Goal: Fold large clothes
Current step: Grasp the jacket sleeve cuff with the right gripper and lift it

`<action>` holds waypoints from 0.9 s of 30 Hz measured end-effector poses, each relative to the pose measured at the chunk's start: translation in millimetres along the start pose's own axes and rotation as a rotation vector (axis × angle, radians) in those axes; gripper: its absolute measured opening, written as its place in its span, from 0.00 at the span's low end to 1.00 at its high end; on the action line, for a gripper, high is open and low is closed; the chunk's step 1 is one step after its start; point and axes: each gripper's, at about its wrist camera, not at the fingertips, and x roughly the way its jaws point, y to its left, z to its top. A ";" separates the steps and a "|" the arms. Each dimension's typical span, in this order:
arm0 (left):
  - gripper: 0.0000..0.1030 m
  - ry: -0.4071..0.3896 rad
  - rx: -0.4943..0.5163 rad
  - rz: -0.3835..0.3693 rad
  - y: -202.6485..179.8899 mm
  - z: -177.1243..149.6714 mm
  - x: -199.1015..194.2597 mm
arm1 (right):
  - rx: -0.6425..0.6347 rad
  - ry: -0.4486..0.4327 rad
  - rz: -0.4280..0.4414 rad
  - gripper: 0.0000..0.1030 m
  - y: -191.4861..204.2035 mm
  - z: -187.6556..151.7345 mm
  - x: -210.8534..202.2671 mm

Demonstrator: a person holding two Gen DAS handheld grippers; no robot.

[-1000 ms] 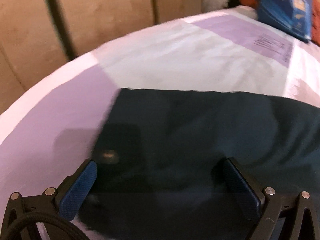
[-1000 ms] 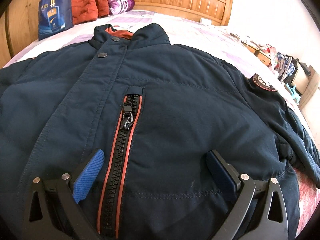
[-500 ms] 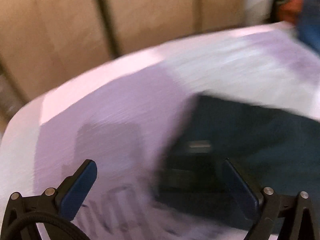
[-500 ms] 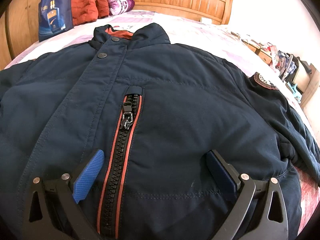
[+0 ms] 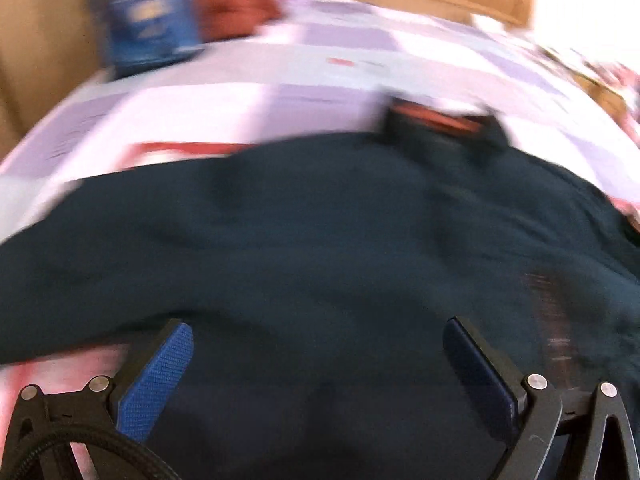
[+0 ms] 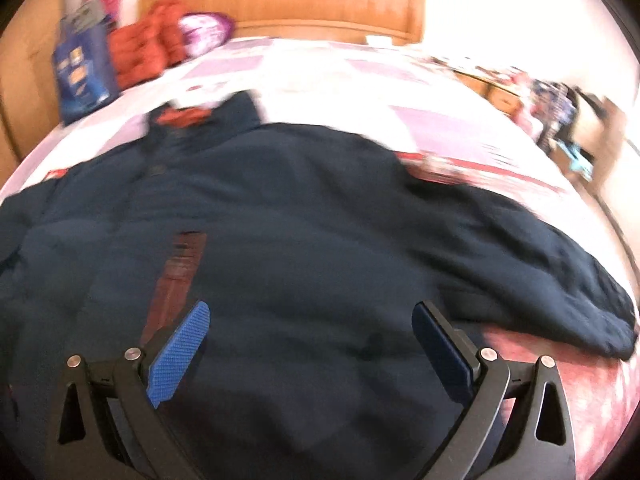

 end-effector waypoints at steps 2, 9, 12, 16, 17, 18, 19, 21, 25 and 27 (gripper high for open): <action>0.99 0.026 0.064 -0.032 -57.6 2.3 17.5 | 0.041 0.019 -0.063 1.00 -44.0 -7.6 -6.8; 1.00 0.085 0.041 -0.009 -151.1 1.9 65.3 | 0.430 0.165 -0.315 1.00 -255.8 -73.5 -30.9; 0.99 0.149 0.041 0.060 -163.0 -10.3 82.8 | 0.589 0.206 -0.360 1.00 -326.2 -105.0 -40.4; 0.99 0.046 0.034 0.058 -176.7 -8.0 56.9 | 0.736 0.204 -0.347 1.00 -388.5 -128.1 -43.0; 1.00 0.022 0.050 0.056 -184.0 -5.9 53.4 | 0.792 0.202 -0.311 1.00 -403.2 -131.5 -39.2; 1.00 0.003 0.070 0.054 -191.6 -2.3 52.4 | 0.836 0.205 -0.286 1.00 -413.1 -133.7 -35.1; 1.00 -0.005 0.087 0.053 -198.3 1.9 54.2 | 0.879 0.206 -0.253 1.00 -422.0 -135.0 -31.4; 1.00 0.038 0.104 0.082 -207.8 5.3 73.0 | 0.954 0.195 -0.189 1.00 -434.1 -132.4 -20.3; 1.00 0.092 0.045 0.052 -201.9 -3.6 93.7 | 0.994 0.163 -0.169 1.00 -445.2 -121.9 -6.9; 1.00 0.090 0.073 0.078 -207.5 -2.2 90.4 | 1.026 0.119 -0.129 1.00 -452.2 -113.8 -1.0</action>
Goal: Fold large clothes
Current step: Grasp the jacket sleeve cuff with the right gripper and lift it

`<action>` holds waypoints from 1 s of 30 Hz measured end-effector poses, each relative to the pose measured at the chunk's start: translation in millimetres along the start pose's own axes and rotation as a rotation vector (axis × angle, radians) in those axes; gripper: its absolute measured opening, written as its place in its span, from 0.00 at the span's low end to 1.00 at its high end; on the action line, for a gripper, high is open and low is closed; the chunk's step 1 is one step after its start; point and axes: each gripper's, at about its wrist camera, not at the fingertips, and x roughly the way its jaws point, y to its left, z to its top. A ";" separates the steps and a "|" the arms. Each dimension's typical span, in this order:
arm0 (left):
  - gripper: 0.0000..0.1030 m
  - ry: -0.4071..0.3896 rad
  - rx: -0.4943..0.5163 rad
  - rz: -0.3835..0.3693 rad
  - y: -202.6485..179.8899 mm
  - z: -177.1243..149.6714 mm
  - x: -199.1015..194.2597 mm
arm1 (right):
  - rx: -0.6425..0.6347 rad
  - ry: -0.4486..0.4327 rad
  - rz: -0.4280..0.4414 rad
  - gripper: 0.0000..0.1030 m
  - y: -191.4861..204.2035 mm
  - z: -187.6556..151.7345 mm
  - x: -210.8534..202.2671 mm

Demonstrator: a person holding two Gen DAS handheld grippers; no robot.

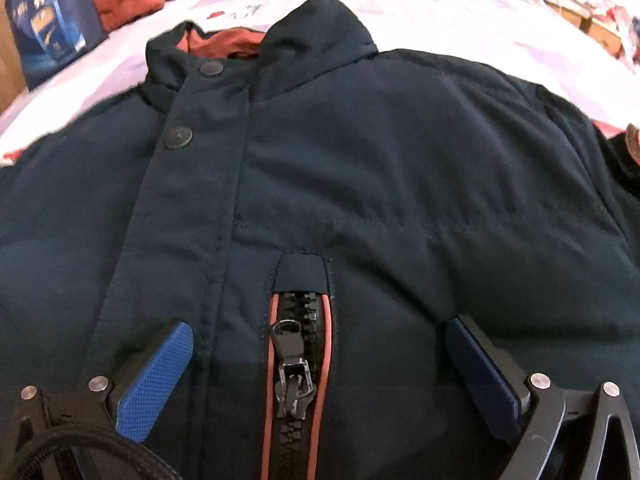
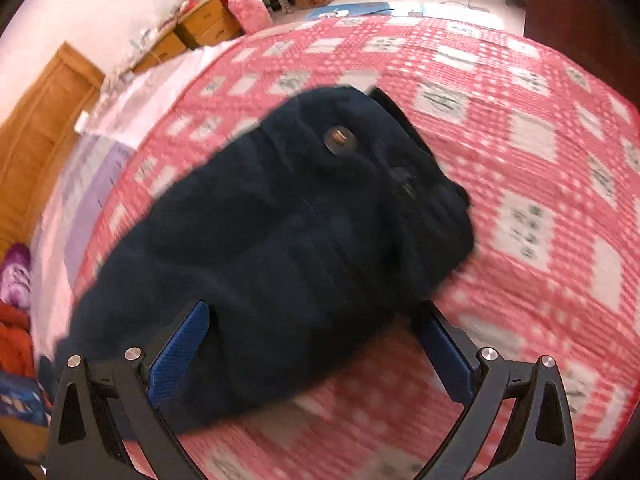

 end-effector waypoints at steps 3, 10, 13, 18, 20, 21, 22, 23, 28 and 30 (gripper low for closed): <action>1.00 0.008 -0.004 0.004 -1.8 5.5 -6.0 | 0.001 -0.013 0.079 0.65 12.4 10.5 6.5; 1.00 -0.001 0.029 0.014 -11.3 0.2 0.8 | -0.143 -0.133 0.048 0.14 49.6 19.2 -16.9; 1.00 0.011 0.034 0.002 -8.2 2.7 5.0 | -0.153 -0.191 0.027 0.13 64.6 25.2 -34.1; 1.00 0.003 0.054 0.000 -6.6 4.7 3.5 | -0.186 -0.219 -0.058 0.11 86.4 36.1 -43.8; 1.00 0.030 0.025 -0.019 4.1 6.5 -0.2 | -0.228 -0.229 -0.090 0.11 95.9 37.0 -49.3; 1.00 0.023 0.023 -0.023 10.9 6.0 -4.2 | -0.246 -0.236 -0.102 0.11 99.8 36.6 -52.9; 1.00 0.002 0.030 -0.017 19.5 3.2 -10.5 | -0.266 -0.248 -0.112 0.11 104.8 35.8 -57.3; 1.00 -0.013 0.040 -0.008 28.6 -0.3 -15.7 | -0.294 -0.272 -0.127 0.11 112.6 33.4 -65.5; 1.00 -0.002 0.039 0.016 86.2 -27.1 -32.9 | -0.413 -0.380 -0.185 0.11 157.8 12.1 -96.1; 1.00 0.012 0.020 0.022 111.4 -37.9 -40.4 | -0.477 -0.434 -0.194 0.11 185.1 -2.9 -112.8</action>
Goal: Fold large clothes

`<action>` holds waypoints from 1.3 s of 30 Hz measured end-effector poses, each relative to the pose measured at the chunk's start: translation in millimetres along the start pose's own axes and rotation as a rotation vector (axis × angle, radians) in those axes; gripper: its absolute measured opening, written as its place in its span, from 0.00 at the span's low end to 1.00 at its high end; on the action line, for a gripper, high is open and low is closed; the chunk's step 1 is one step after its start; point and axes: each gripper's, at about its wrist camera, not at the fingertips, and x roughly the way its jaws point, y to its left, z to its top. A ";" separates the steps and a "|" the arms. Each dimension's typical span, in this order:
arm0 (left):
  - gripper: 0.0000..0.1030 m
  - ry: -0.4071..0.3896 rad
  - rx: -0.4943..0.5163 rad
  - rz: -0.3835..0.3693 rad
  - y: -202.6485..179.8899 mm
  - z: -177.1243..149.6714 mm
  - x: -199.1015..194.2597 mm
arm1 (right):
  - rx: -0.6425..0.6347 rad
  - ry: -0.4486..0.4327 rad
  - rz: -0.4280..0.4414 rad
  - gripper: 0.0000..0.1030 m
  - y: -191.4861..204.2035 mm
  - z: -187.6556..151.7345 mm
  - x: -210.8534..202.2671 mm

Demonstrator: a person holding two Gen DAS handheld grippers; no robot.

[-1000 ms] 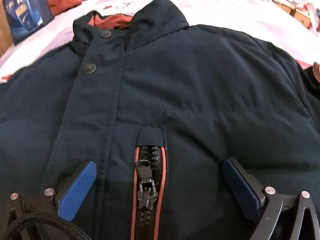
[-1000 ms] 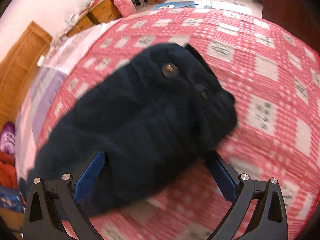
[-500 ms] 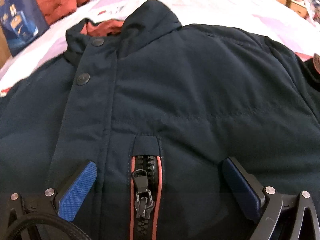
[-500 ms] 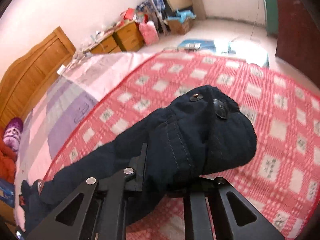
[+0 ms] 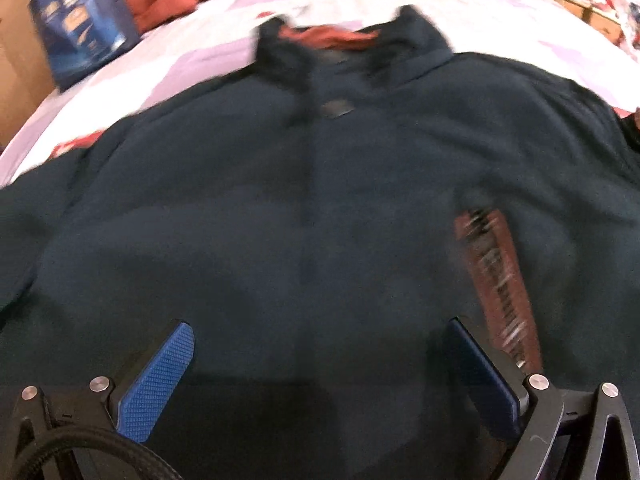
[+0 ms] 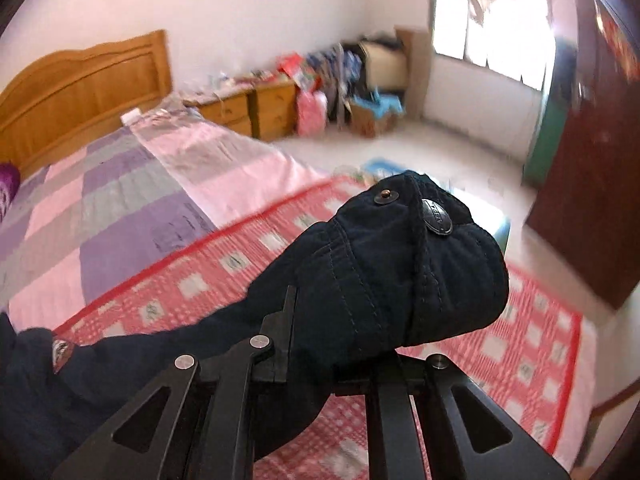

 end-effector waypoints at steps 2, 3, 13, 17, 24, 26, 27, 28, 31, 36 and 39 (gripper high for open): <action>1.00 0.005 -0.019 0.014 22.7 -11.4 -7.8 | -0.063 -0.062 0.012 0.11 30.6 6.9 -26.4; 1.00 0.010 -0.029 0.021 36.0 -17.6 -13.0 | -0.087 -0.084 0.022 0.11 44.0 9.3 -36.2; 1.00 0.027 -0.075 0.017 109.6 -52.9 -42.6 | -0.464 -0.211 0.282 0.11 261.7 -38.6 -139.3; 1.00 0.038 -0.107 0.008 136.1 -63.3 -53.0 | -0.557 -0.158 0.374 0.11 339.2 -89.7 -158.2; 1.00 0.028 -0.120 0.021 179.4 -86.6 -68.1 | -0.743 -0.100 0.508 0.11 462.6 -190.9 -193.9; 1.00 0.031 -0.123 0.024 189.8 -92.6 -66.9 | -0.784 -0.078 0.522 0.11 485.6 -214.1 -191.6; 1.00 0.034 -0.126 0.024 194.9 -95.7 -66.0 | -0.803 -0.067 0.527 0.11 495.7 -225.5 -190.6; 1.00 0.036 -0.132 0.023 200.0 -98.6 -64.7 | -0.820 -0.058 0.530 0.11 501.5 -234.5 -189.9; 1.00 0.042 -0.152 0.021 213.6 -105.7 -60.5 | -0.861 -0.041 0.542 0.11 515.3 -261.2 -183.5; 1.00 0.059 -0.188 0.021 226.5 -111.0 -50.1 | -0.919 -0.026 0.535 0.12 520.0 -289.2 -174.8; 1.00 0.066 -0.186 0.021 226.2 -110.2 -44.8 | -0.943 -0.012 0.527 0.18 526.7 -299.2 -173.8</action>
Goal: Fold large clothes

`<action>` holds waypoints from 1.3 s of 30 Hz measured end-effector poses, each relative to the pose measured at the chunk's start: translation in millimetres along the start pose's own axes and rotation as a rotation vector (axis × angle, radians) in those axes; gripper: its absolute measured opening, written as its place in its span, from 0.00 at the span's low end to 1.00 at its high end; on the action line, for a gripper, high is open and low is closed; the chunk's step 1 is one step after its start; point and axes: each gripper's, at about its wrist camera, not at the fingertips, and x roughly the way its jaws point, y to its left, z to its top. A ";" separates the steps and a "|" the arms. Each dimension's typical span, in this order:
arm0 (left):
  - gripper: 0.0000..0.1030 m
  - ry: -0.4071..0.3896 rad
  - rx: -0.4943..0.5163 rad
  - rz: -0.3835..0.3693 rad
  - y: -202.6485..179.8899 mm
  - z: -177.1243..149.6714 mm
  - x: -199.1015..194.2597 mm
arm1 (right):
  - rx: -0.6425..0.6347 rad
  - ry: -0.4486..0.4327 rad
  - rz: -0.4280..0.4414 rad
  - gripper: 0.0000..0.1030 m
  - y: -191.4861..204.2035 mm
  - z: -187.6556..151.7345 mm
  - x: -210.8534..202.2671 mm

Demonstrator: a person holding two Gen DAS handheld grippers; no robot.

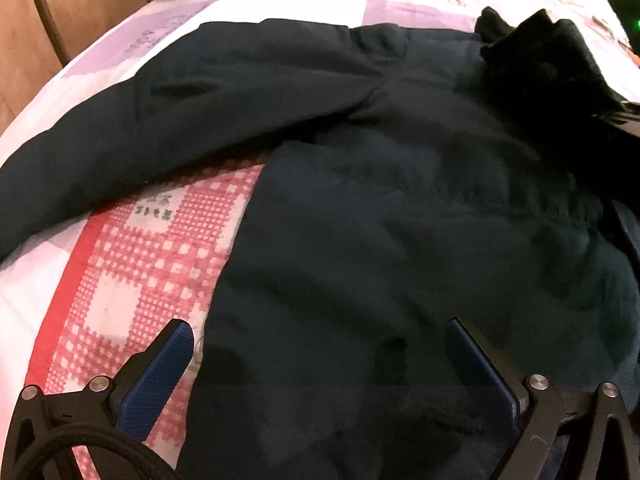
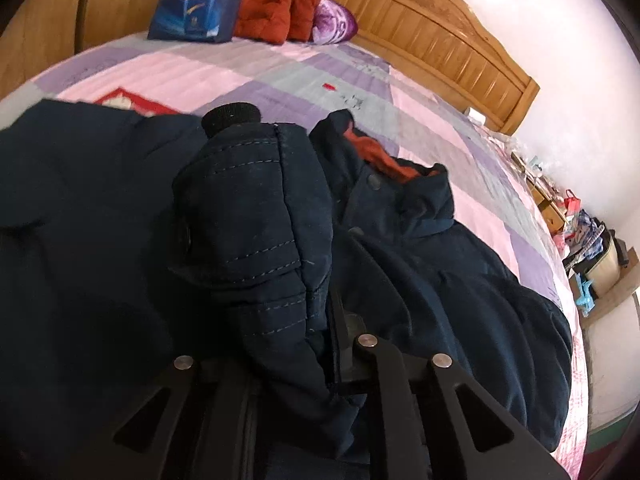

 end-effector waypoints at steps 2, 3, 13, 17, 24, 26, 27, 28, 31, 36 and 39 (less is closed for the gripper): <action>1.00 -0.003 0.011 0.001 -3.7 2.1 0.8 | 0.002 0.018 0.037 0.25 5.1 -1.6 0.7; 1.00 -0.006 0.018 0.002 -6.5 3.5 0.7 | 0.003 0.023 0.053 0.27 7.0 -2.7 0.1; 1.00 -0.027 0.052 0.012 -32.6 22.1 -2.3 | -0.043 0.082 0.215 1.00 0.1 -31.3 -13.9; 1.00 -0.030 0.057 0.013 -43.6 25.8 -5.8 | 0.027 0.006 0.318 1.00 -15.4 -32.4 -42.6; 1.00 -0.078 0.072 -0.049 -88.8 63.3 -22.4 | 0.182 -0.119 0.242 1.00 -101.5 -61.8 -99.5; 1.00 -0.112 0.082 -0.090 -118.8 88.0 -25.3 | 0.233 -0.093 0.161 1.00 -134.6 -69.9 -90.1; 1.00 -0.128 0.088 -0.106 -133.1 97.8 -26.1 | 0.270 -0.066 0.131 0.99 -153.1 -74.5 -81.6; 1.00 -0.144 0.096 -0.129 -152.5 110.3 -24.9 | 0.303 -0.049 0.113 0.97 -168.3 -77.8 -74.4; 1.00 -0.154 0.125 -0.166 -198.5 137.1 -5.6 | 0.340 -0.019 0.073 0.96 -199.5 -82.0 -49.4; 1.00 -0.016 0.175 0.037 -211.2 153.0 87.6 | 0.266 0.063 -0.019 0.96 -220.5 -96.7 6.1; 1.00 -0.015 0.076 0.018 -174.7 146.8 101.6 | 0.509 0.156 -0.001 0.95 -288.3 -137.5 41.9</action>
